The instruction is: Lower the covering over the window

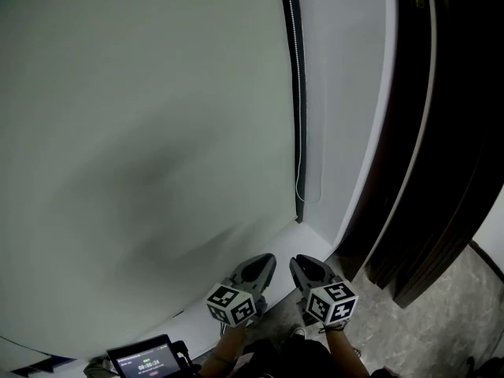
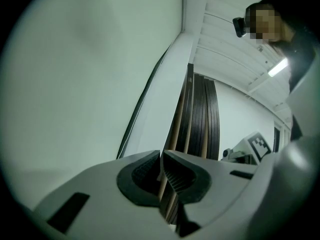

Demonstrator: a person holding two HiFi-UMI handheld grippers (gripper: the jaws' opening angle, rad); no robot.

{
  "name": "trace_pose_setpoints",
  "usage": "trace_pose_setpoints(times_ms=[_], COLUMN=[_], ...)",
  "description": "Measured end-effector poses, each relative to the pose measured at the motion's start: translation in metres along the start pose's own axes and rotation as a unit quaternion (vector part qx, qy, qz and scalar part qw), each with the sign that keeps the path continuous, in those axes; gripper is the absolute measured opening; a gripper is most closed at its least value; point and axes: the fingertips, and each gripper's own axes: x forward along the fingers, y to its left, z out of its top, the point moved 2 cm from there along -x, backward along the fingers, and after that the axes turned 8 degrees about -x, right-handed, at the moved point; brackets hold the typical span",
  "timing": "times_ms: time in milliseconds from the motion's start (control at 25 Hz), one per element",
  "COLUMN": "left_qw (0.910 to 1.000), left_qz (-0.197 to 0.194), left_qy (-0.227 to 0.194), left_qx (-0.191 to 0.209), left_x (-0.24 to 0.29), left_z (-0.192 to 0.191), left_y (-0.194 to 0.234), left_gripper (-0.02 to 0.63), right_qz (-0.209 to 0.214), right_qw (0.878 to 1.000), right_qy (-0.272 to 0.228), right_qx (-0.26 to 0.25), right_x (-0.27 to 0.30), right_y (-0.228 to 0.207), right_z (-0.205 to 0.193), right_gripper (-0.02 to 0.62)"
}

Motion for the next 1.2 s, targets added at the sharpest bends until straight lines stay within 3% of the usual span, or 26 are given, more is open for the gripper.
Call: trace_pose_setpoints(times_ms=[320,600,840,1200], left_qw=[0.9997,0.9981,0.9966,0.9924], left_qz=[-0.026,-0.059,-0.078,-0.113], left_qy=[0.001,0.013,0.025,0.041], left_qx=[0.004,0.011,-0.015,-0.025], left_x=[-0.06,-0.181,-0.218,-0.221], left_z=[0.005,0.015,-0.019,-0.031], left_y=[-0.006,-0.017,-0.015,-0.044], left_gripper=[0.014,0.014,0.014,0.014], right_qz=[-0.007,-0.041,-0.075,-0.104], right_qw=[1.0,0.999,0.996,0.994], right_qy=[-0.006,-0.028,-0.022,-0.015], right_qx=[-0.008,0.022,0.036,0.03], right_x=[-0.005,-0.027,-0.054,-0.083], right_y=[0.067,0.178,0.207,0.22], right_z=[-0.011,-0.03,-0.067,-0.07], right_gripper=[0.069,0.069,0.069,0.066])
